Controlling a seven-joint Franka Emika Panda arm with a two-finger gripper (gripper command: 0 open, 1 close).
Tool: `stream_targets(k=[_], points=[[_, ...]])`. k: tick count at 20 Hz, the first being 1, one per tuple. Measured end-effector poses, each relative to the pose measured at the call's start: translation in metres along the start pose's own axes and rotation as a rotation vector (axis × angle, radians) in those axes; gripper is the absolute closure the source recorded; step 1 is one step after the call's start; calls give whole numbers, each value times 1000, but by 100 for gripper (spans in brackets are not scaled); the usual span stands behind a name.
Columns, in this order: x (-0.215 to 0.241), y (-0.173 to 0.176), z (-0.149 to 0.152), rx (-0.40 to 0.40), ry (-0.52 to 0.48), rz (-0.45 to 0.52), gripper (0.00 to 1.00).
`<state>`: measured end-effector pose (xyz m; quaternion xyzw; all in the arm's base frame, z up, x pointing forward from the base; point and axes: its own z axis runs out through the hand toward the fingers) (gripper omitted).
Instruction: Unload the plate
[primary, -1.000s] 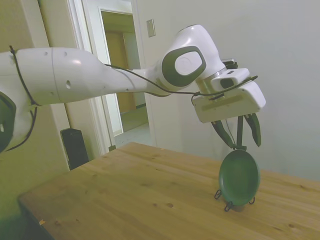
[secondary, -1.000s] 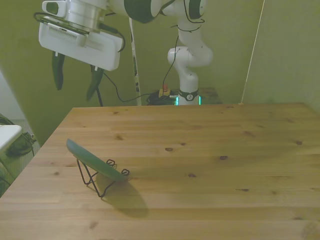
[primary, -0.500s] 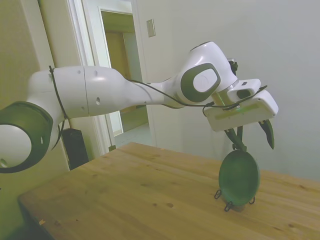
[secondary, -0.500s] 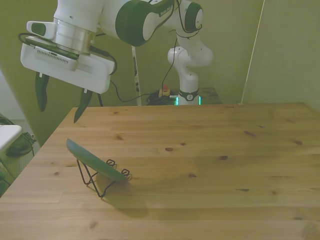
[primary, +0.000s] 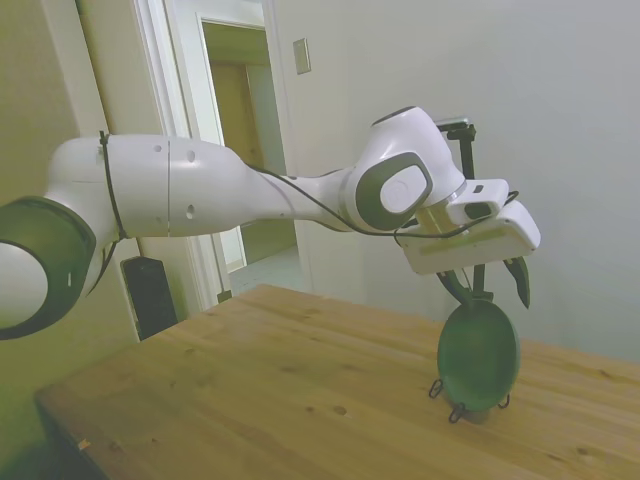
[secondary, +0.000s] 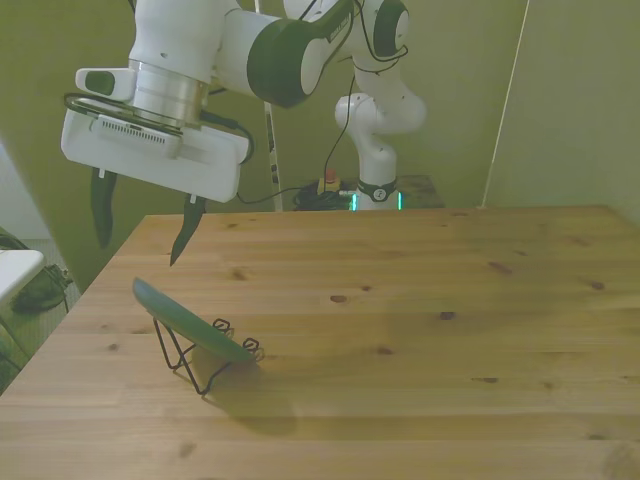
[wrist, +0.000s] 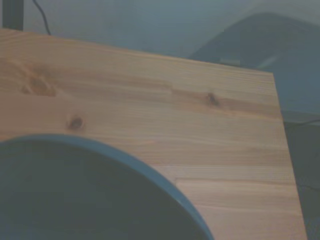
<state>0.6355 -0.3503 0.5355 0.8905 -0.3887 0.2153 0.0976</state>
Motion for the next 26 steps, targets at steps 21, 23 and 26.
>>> stream_targets(k=[21, 23, 26], points=[[3, -29, 50, 35, 63, -33, 100], [7, -28, 51, 32, 59, -54, 100], [11, -26, 52, 24, 52, -78, 100]])
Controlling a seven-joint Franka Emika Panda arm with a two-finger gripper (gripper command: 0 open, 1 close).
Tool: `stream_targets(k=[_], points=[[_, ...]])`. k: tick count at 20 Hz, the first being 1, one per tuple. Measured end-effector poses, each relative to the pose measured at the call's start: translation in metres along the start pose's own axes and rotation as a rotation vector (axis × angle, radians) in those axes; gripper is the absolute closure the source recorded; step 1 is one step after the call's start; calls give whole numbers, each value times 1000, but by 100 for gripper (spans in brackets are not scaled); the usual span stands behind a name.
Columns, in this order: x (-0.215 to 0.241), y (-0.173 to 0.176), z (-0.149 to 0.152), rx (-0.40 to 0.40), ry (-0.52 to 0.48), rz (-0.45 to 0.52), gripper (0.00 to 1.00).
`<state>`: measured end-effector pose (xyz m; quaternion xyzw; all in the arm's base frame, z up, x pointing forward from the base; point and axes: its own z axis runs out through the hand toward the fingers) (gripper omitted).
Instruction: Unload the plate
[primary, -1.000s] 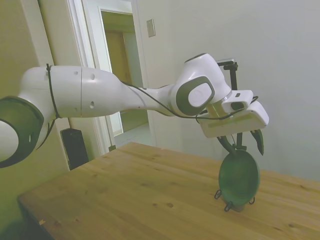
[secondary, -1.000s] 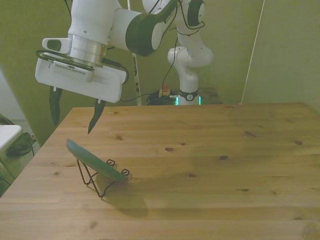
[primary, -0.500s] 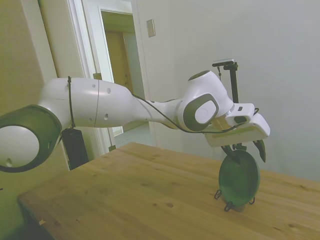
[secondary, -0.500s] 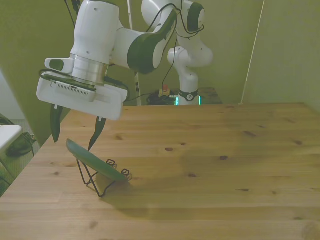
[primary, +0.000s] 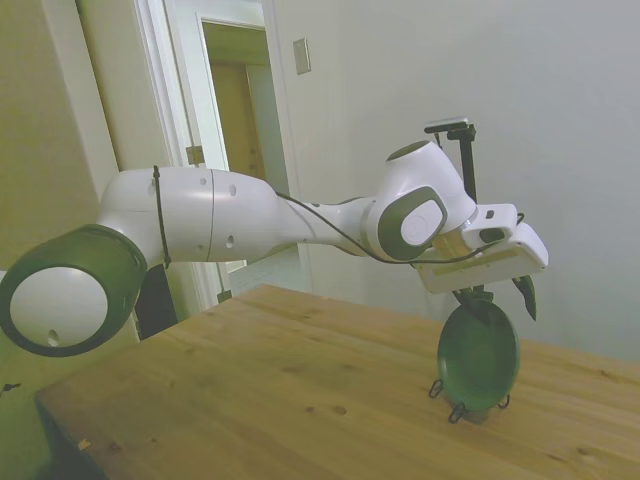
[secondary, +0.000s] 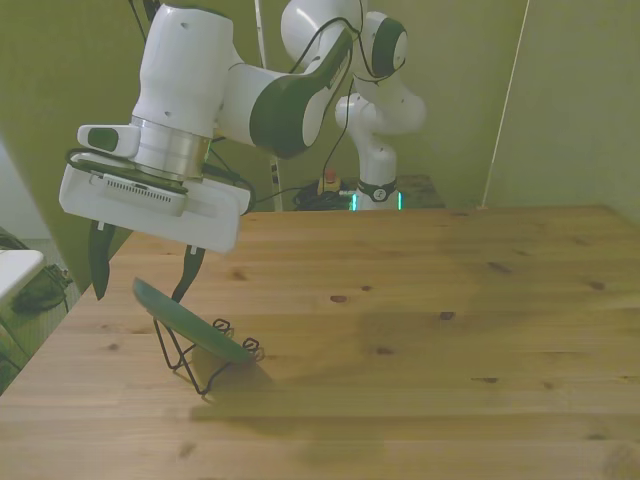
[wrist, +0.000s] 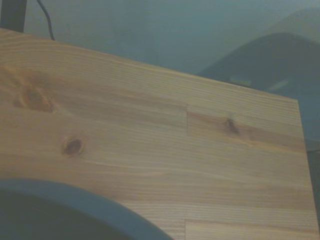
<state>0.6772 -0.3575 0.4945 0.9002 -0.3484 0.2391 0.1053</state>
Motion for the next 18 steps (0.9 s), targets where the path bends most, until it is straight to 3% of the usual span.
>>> stream_targets(k=[18], points=[[2, -5, 2, -2, -25, -38, 100]])
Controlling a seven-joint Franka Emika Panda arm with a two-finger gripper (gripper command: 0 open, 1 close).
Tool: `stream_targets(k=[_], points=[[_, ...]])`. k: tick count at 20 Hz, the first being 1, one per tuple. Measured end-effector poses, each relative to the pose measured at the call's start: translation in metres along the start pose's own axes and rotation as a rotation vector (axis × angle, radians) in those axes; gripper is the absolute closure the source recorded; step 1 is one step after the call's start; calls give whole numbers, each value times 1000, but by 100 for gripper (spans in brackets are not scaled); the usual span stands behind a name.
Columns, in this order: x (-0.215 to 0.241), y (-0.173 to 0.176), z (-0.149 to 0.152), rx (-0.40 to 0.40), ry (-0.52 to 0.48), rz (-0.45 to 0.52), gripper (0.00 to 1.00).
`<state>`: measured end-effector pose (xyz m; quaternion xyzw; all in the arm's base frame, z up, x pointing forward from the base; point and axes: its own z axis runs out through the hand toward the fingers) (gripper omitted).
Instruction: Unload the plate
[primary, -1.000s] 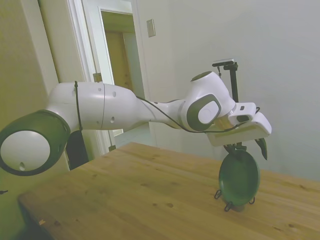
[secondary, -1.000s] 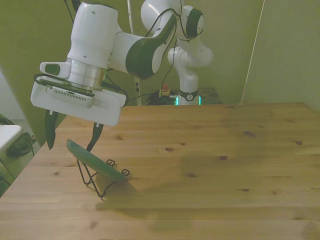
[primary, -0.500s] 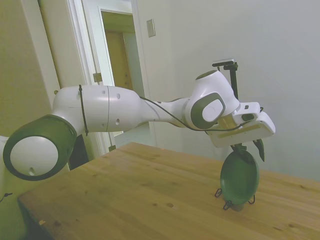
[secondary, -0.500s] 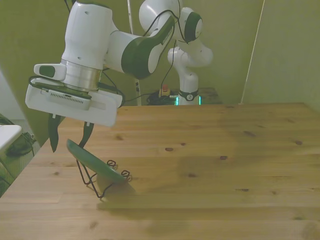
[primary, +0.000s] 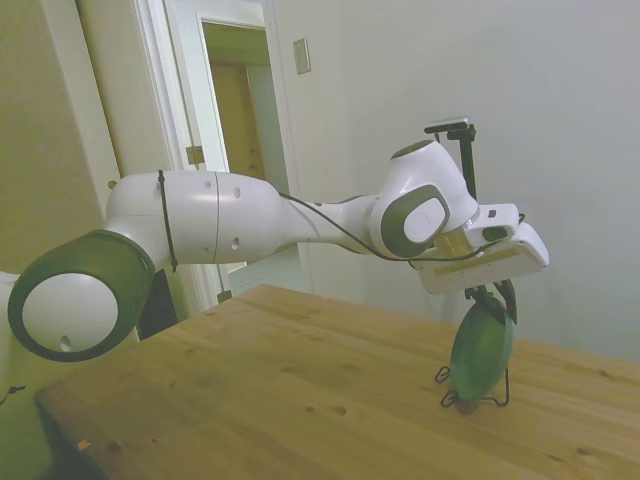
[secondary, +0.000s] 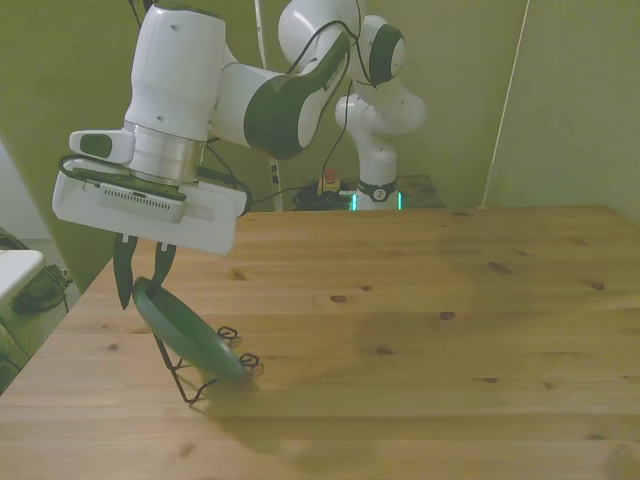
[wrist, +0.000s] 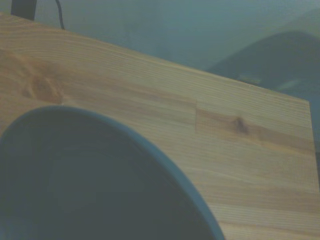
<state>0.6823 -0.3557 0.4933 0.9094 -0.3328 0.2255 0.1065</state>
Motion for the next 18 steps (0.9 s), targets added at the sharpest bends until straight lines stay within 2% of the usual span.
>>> stream_targets(k=[9, 14, 18], points=[[4, -18, -20, 25, 0, -16, 100], [2, -42, -59, 62, -15, -26, 100], [-9, -65, -92, 84, -78, 14, 100]])
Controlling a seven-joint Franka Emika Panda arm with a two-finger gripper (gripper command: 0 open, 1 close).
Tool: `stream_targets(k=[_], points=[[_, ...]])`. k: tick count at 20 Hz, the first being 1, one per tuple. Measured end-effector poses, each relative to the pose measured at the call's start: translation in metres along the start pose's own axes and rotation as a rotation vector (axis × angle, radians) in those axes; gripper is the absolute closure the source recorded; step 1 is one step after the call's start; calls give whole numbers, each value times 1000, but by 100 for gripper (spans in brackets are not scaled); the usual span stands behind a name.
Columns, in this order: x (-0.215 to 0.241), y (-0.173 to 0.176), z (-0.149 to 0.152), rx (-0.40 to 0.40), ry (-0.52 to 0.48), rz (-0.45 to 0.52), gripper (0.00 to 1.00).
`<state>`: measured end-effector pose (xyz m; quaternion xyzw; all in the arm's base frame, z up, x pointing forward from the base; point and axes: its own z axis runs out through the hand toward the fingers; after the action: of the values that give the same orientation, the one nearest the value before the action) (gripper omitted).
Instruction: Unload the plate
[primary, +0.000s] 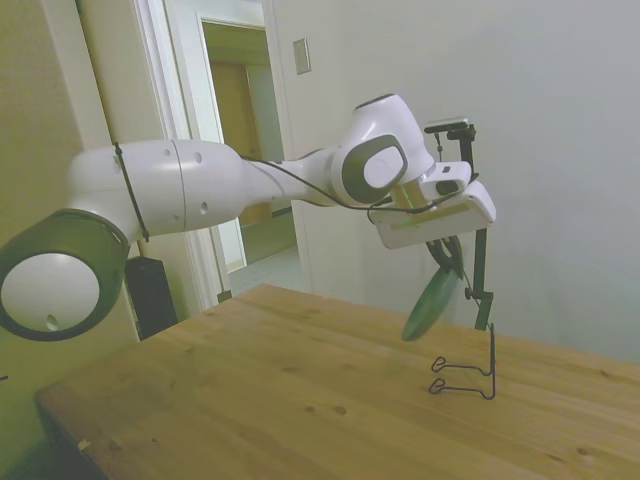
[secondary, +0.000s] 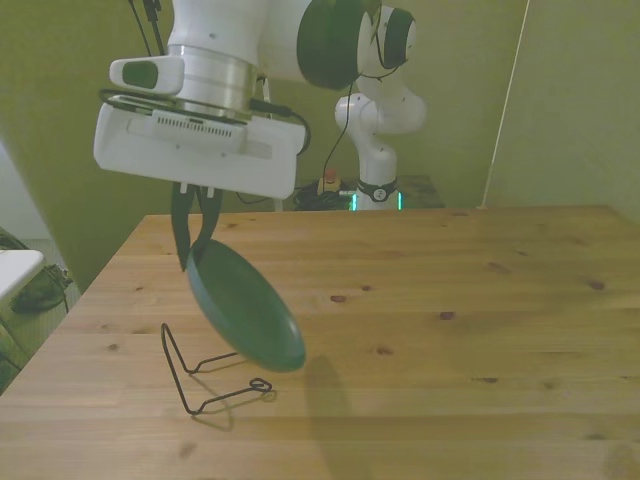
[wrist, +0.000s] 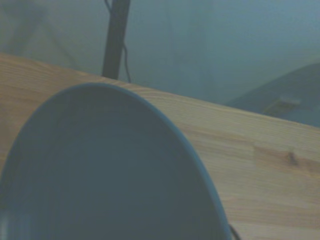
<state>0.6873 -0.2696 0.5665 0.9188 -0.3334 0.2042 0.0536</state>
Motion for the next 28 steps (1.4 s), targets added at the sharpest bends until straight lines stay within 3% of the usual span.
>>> stream_targets(k=[6, 9, 13, 17, 22, 23, 28], points=[[-45, -58, 9, 52, -177, 169, 100], [-72, -87, 31, 47, -227, 258, 100], [-112, -118, 80, 30, -211, 404, 100], [-132, -120, 111, -1, -204, 492, 100], [-136, -106, 137, -48, -184, 507, 100], [-135, -104, 140, -51, -182, 510, 0], [-134, -100, 142, -60, -177, 512, 0]])
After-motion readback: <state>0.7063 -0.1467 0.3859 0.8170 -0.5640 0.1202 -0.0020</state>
